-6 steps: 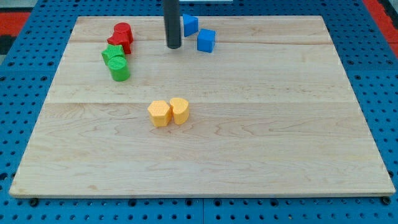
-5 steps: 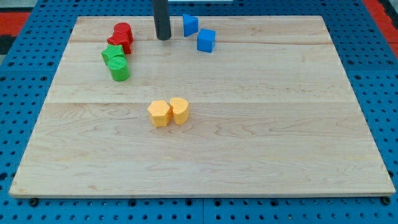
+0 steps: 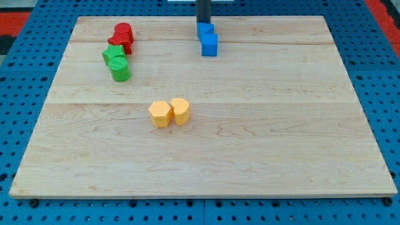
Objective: Put the blue triangle into the blue cube
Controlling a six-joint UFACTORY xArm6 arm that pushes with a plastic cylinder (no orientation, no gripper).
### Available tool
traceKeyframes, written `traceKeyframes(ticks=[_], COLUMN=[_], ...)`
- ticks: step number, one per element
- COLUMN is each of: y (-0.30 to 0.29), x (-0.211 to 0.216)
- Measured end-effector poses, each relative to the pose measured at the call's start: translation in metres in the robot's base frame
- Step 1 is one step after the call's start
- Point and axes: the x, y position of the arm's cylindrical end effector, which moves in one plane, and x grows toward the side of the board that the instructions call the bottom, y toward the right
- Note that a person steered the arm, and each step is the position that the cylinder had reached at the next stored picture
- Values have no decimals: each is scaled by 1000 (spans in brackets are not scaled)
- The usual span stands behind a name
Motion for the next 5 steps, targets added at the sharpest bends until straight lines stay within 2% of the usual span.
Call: traceKeyframes(ticks=[2,3,4,5], y=[5,34,110,181], x=[-14,-31,-31,10])
